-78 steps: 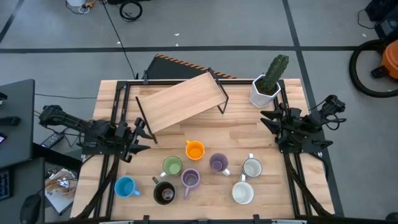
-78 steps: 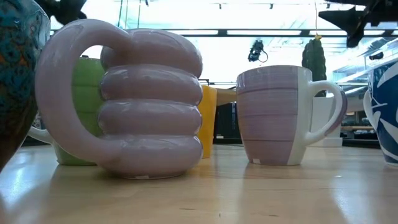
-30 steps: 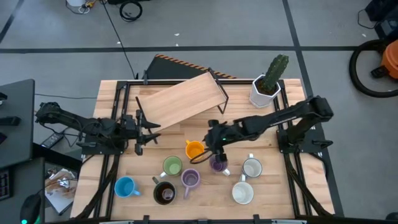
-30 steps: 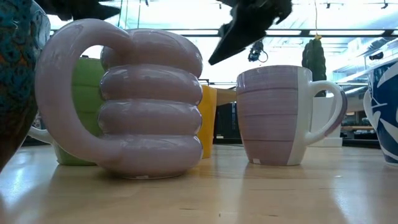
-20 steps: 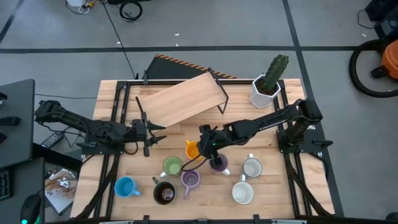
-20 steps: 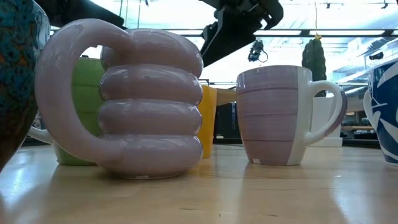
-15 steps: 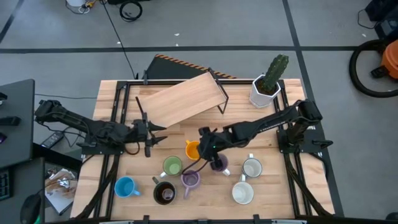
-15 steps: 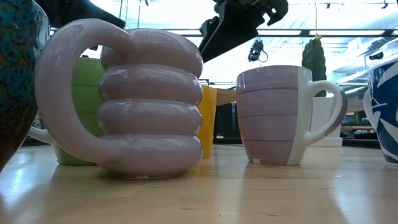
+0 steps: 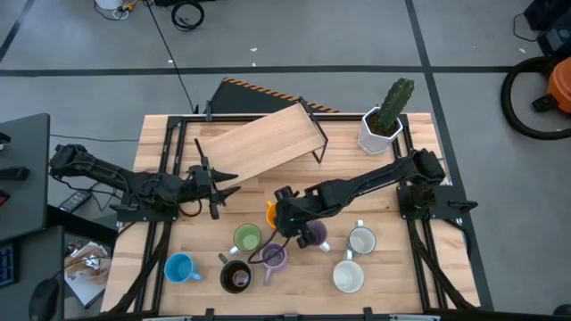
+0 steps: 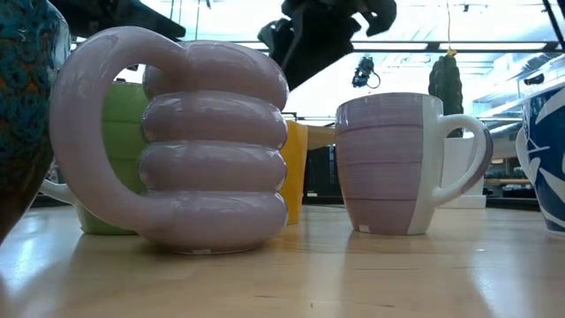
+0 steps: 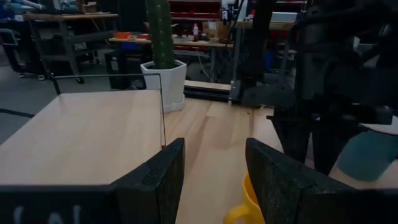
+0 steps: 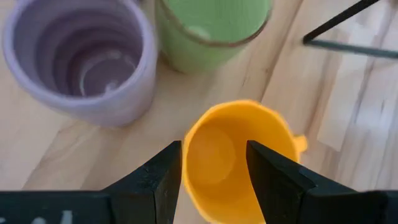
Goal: Place coffee mugs
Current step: Put the yellow mug on the shelf
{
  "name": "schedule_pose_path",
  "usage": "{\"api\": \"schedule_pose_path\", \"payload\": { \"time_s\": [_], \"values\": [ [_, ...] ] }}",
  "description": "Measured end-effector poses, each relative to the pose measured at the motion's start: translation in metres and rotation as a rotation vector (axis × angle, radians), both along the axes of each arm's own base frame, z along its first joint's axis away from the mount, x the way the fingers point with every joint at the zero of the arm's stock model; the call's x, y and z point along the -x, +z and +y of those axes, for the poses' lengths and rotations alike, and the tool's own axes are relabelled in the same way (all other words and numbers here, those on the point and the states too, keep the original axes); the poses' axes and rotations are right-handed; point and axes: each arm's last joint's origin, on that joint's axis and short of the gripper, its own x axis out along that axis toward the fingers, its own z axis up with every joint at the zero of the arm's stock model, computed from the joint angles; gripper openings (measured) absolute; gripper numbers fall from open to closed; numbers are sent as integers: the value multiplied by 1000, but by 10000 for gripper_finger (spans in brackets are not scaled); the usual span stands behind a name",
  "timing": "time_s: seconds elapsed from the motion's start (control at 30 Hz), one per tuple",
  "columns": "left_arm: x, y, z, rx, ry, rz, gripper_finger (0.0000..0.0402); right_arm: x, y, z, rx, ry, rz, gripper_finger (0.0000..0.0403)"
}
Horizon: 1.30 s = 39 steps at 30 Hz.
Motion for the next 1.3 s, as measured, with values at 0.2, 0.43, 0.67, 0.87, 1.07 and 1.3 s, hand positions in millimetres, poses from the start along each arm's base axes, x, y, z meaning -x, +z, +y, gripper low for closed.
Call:
{"api": "schedule_pose_path", "payload": {
  "time_s": [0.2,0.43,0.67,0.87,1.07,1.3],
  "values": [
    [0,0,0,2,-1,-1,176,-12,3,2,32,6,62,185],
    [0,-2,0,18,1,10,176,-10,-5,2,46,10,129,185],
    [0,-2,0,17,6,10,176,-7,-15,5,46,68,145,184],
    [0,-1,0,10,7,11,176,-4,-29,0,67,89,165,175],
    [0,-1,0,7,8,12,176,-5,-34,-11,40,73,180,161],
    [0,-1,0,1,7,13,176,-6,-34,-16,38,63,180,127]
  ]
}}
